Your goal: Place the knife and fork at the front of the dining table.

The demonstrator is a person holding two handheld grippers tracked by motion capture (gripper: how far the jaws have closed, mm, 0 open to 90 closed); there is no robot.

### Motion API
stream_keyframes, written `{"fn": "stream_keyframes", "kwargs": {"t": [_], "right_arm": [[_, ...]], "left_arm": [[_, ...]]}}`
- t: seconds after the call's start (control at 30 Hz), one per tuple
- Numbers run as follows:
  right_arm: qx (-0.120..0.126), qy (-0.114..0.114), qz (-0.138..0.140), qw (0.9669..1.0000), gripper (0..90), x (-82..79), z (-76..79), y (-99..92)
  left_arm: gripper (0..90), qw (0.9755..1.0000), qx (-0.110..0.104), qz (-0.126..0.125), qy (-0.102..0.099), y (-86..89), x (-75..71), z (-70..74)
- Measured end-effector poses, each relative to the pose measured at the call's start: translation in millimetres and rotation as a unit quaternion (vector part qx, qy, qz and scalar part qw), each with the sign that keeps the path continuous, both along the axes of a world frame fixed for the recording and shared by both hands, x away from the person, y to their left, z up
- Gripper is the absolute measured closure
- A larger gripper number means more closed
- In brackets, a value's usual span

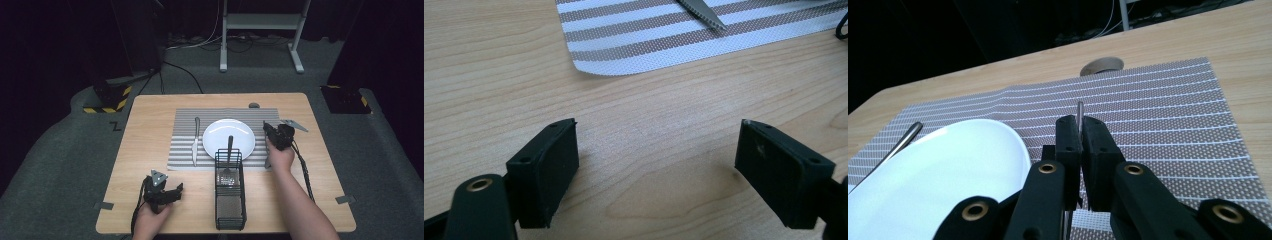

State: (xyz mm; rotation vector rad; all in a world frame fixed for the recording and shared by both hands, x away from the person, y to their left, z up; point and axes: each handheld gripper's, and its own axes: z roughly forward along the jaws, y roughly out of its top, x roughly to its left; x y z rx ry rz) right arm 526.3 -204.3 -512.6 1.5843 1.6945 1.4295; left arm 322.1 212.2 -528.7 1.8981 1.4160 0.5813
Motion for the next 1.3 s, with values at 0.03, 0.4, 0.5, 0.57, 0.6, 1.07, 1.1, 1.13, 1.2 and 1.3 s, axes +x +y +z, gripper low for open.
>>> {"fn": "stream_keyframes", "kwargs": {"t": [0.03, 0.4, 0.5, 0.57, 0.6, 1.07, 1.1, 1.13, 1.2, 1.3], "right_arm": [[-0.004, 0.002, 0.002, 1.0000, 86.3, 0.7, 0.2, 1.0], [-0.021, -0.017, -0.004, 0.9996, 73.7, -4.2, 6.5, 4.5], [-0.019, -0.025, 0.000, 0.9995, 73.6, -11.2, 10.7, 2.7], [-0.037, -0.033, 0.005, 0.9988, 74.0, -16.8, 13.9, 2.7], [-0.040, -0.037, 0.006, 0.9985, 74.9, -20.1, 15.4, 2.0], [-0.093, -0.069, 0.019, 0.9931, 68.7, -82.7, 27.4, -21.5], [-0.098, -0.073, 0.021, 0.9924, 67.4, -88.3, 28.2, -21.7], [-0.103, -0.079, 0.022, 0.9913, 66.8, -93.8, 29.1, -21.8], [-0.106, -0.091, 0.025, 0.9898, 64.7, -106.3, 32.2, -22.3], [-0.096, -0.107, 0.031, 0.9891, 63.5, -122.0, 35.4, -22.1]], "left_arm": [[17.6, 1.0000, -0.001, -0.001, 0.000, 0.1, 0.0, 0.0], [17.6, 1.0000, -0.004, -0.006, 0.000, 0.5, -0.1, 0.1], [17.7, 1.0000, -0.004, -0.007, 0.000, 0.2, -0.2, 0.0], [17.7, 1.0000, -0.004, -0.008, 0.001, 0.2, -0.2, 0.1], [17.7, 1.0000, -0.004, -0.008, 0.001, 0.2, -0.2, 0.1], [17.1, 0.9999, 0.000, -0.012, 0.001, -1.0, 0.2, 0.1], [16.7, 0.9999, 0.002, -0.013, 0.001, -1.3, 0.3, 0.1], [16.2, 0.9999, 0.003, -0.014, 0.001, -1.8, 0.4, -0.1], [15.6, 0.9998, 0.007, -0.016, 0.003, -2.5, 0.4, 0.0], [15.1, 0.9998, 0.007, -0.017, 0.003, -2.4, 0.2, 0.0]]}}
